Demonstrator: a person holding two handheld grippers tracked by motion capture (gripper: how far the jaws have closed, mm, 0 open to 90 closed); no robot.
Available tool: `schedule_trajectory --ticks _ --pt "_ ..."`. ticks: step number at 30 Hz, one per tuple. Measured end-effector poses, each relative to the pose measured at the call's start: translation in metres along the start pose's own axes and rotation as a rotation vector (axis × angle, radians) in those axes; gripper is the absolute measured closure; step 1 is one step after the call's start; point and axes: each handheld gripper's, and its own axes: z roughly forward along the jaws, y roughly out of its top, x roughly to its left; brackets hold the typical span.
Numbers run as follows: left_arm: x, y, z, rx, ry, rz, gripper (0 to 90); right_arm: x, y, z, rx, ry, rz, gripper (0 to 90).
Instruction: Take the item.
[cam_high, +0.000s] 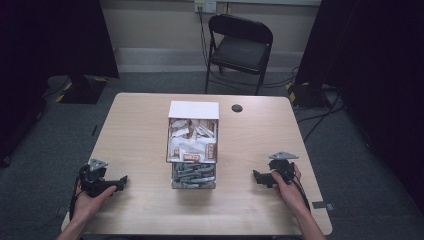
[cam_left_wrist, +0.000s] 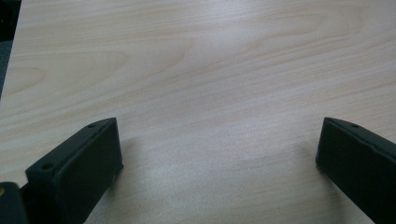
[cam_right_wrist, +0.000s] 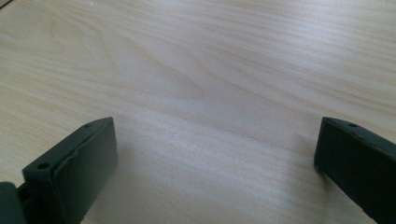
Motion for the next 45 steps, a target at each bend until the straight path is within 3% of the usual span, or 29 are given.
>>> schedule_trajectory --ticks 8,11,15,18,27,28,30,34,39,41,45 --pt "0.000 0.000 0.000 -0.001 0.001 -0.006 0.2 0.000 0.000 0.000 0.000 0.000 0.000 0.0" --pt "0.001 0.001 -0.003 0.008 0.007 -0.009 3.8 0.000 0.000 0.000 0.000 0.000 0.000 0.0" --pt "0.003 0.001 -0.006 0.006 0.010 -0.017 16.3 0.000 0.000 0.000 0.000 0.000 0.000 0.0" --pt "0.004 0.001 -0.008 0.007 0.006 -0.026 17.0 0.000 0.000 0.000 0.000 0.000 0.000 0.0" --pt "0.000 0.005 -0.012 0.013 -0.012 0.003 22.4 0.000 0.000 0.000 0.000 0.000 0.000 0.0" --pt "-0.001 0.007 -0.014 0.028 -0.040 0.002 24.4 0.000 0.000 0.000 0.000 0.000 0.000 0.0" --pt "-0.001 0.008 -0.014 0.040 -0.048 0.002 27.0 0.000 0.000 0.000 0.000 0.000 0.000 0.0" --pt "-0.006 0.011 -0.019 0.008 -0.072 0.025 28.5 0.000 0.000 0.000 0.000 0.000 0.000 0.0" --pt "-0.013 0.013 -0.023 0.003 -0.121 0.031 30.8 0.000 0.000 0.000 0.000 -0.002 0.000 0.0" --pt "-0.019 0.015 -0.028 -0.012 -0.164 0.047 34.2 0.000 0.000 0.000 -0.001 -0.003 0.000 0.0" --pt "-0.028 0.016 -0.033 -0.022 -0.192 0.063 35.1 0.000 0.000 0.000 0.000 -0.002 0.002 0.0"
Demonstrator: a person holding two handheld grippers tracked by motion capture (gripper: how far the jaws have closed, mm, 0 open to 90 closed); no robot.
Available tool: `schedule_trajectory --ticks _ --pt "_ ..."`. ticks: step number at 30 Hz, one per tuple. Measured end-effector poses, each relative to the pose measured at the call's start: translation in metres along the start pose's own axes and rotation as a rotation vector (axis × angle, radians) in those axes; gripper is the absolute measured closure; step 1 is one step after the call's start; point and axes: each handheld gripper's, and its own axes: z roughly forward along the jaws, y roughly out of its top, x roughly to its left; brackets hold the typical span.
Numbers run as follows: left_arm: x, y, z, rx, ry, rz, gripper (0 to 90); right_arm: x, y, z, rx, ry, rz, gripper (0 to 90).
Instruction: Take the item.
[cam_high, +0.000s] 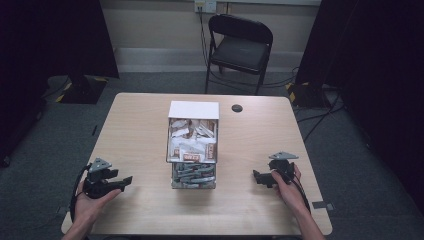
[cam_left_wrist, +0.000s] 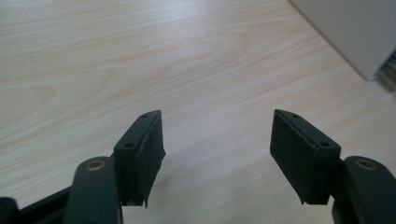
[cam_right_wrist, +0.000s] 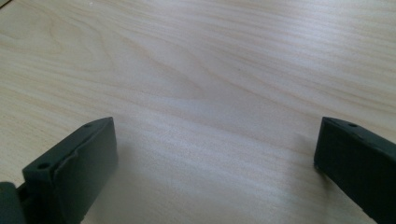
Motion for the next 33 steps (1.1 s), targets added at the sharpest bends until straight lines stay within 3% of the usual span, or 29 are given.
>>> schedule_trajectory --ticks 4,10,11,13,18,19,22,23,33 --pt "-0.011 0.003 -0.006 -0.045 -0.022 0.025 36.2 0.000 0.001 0.001 -0.001 0.002 -0.003 0.0" --pt "-0.020 0.006 -0.010 -0.060 -0.088 0.057 37.6 0.000 0.001 0.001 -0.001 0.003 -0.003 0.0" --pt "-0.023 0.007 -0.013 -0.074 -0.092 0.083 37.6 0.000 0.001 0.001 -0.001 0.003 -0.004 0.0" --pt "-0.025 0.008 -0.017 -0.100 -0.114 0.081 37.6 0.000 0.001 0.001 -0.001 0.003 -0.004 0.0" --pt "-0.029 0.011 -0.022 -0.101 -0.157 0.090 39.5 0.000 0.001 0.001 -0.001 0.003 -0.004 0.0" --pt "-0.032 0.013 -0.023 -0.098 -0.191 0.087 40.6 0.000 0.001 0.001 -0.001 0.003 -0.004 0.0" --pt "-0.036 0.014 -0.024 -0.107 -0.221 0.100 41.6 0.000 0.001 0.001 -0.001 0.003 -0.004 0.0" --pt "-0.039 0.016 -0.025 -0.127 -0.253 0.111 41.2 0.000 0.001 0.001 -0.001 0.003 -0.004 0.0" --pt "-0.051 0.021 -0.030 -0.154 -0.308 0.114 43.3 0.000 0.001 0.001 -0.001 0.002 -0.004 0.0"
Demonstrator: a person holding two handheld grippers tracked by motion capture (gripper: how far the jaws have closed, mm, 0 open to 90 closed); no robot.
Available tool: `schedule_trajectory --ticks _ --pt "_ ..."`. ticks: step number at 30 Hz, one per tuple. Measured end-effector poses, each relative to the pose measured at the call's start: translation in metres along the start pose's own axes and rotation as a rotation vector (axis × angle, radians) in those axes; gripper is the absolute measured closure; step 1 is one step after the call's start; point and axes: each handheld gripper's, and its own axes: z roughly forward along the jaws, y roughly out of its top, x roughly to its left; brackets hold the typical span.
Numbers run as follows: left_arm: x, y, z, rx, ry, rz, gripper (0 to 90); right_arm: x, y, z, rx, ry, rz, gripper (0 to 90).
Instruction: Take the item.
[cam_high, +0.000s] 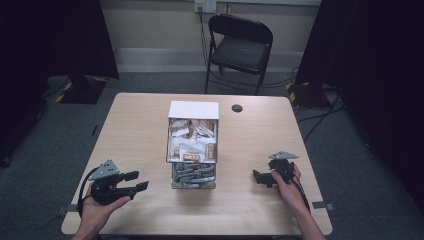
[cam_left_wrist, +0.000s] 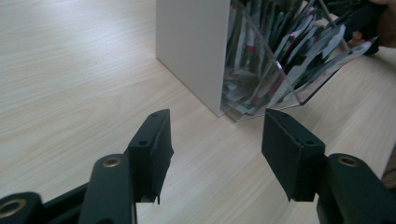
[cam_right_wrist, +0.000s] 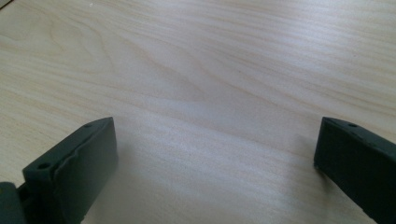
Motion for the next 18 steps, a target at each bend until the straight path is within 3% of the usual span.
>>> schedule_trajectory --ticks 5,8,9,12,18 --pt "-0.010 0.005 0.004 0.007 -0.021 0.039 47.5 0.000 0.000 0.001 -0.001 0.003 -0.003 0.0" --pt "-0.023 0.012 0.011 0.009 -0.018 0.091 48.4 0.000 0.001 0.001 -0.002 0.004 -0.003 0.0" --pt "-0.023 0.012 0.011 0.009 -0.018 0.091 48.6 0.000 0.001 0.001 -0.002 0.004 -0.003 0.0" --pt "-0.032 0.019 0.020 0.021 -0.071 0.113 49.8 0.000 0.001 0.001 0.000 0.003 -0.002 0.0" --pt "-0.039 0.027 0.022 0.007 -0.109 0.126 51.4 0.000 0.001 0.002 0.000 0.004 -0.004 0.0"
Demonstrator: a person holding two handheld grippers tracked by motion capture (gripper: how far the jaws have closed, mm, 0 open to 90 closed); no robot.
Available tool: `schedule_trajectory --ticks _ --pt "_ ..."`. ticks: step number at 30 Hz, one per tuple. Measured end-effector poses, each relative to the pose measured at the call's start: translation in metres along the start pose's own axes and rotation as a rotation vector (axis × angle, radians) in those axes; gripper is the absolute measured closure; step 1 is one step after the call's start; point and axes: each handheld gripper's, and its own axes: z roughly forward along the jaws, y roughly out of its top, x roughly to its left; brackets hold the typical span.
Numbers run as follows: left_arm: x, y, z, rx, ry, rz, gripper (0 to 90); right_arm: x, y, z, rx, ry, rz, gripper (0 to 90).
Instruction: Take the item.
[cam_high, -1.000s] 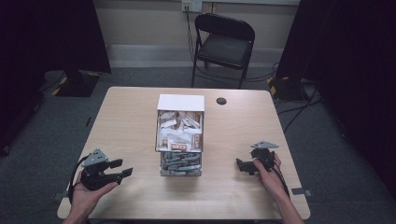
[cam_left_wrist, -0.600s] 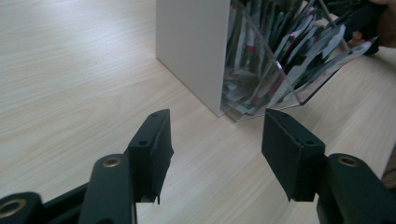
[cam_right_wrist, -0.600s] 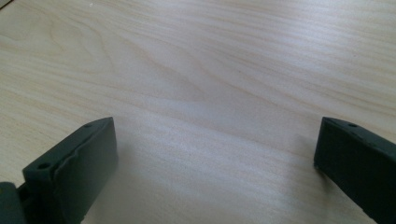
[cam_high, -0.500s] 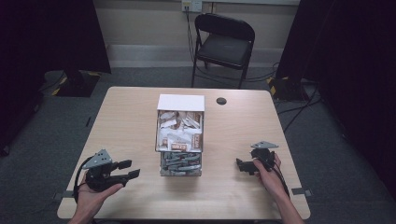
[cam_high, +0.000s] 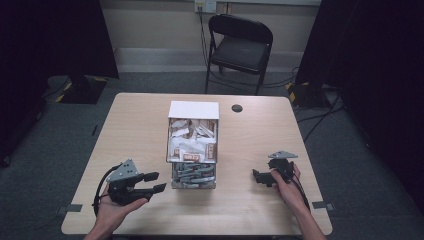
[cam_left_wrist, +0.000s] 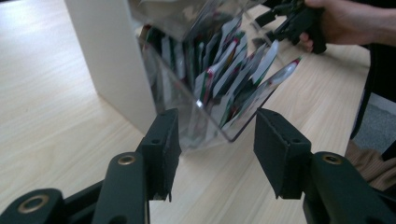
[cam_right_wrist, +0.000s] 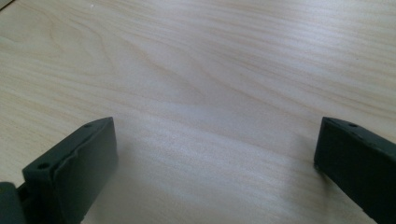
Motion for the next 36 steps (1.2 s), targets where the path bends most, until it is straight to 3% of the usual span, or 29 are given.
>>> schedule_trajectory --ticks 4,7,14,19,20,24,28,36 --pt "-0.009 0.005 0.005 0.007 -0.042 0.023 54.5 0.000 0.000 0.000 0.001 0.001 0.000 0.0" --pt "-0.013 0.006 0.009 0.003 -0.053 0.016 55.8 0.000 0.000 0.000 0.001 0.000 -0.001 0.0" --pt "-0.021 0.012 0.020 0.003 -0.077 0.047 58.3 0.000 0.000 0.000 0.001 0.000 0.000 0.0" --pt "-0.022 0.016 0.028 0.002 -0.057 0.069 60.7 0.000 0.000 0.000 0.001 0.001 -0.001 0.0" --pt "-0.021 0.018 0.031 -0.012 -0.068 0.059 61.6 0.000 0.000 0.000 0.001 0.001 -0.001 0.0" --pt "-0.022 0.019 0.037 0.015 -0.084 0.075 61.7 0.000 0.000 0.000 0.001 0.001 -0.001 0.0" --pt "-0.024 0.021 0.046 0.009 -0.082 0.080 58.1 0.000 0.001 0.000 0.001 0.001 -0.001 0.0" --pt "-0.026 0.019 0.058 0.021 -0.107 0.092 59.7 0.000 0.001 0.001 0.001 0.001 -0.001 0.0"
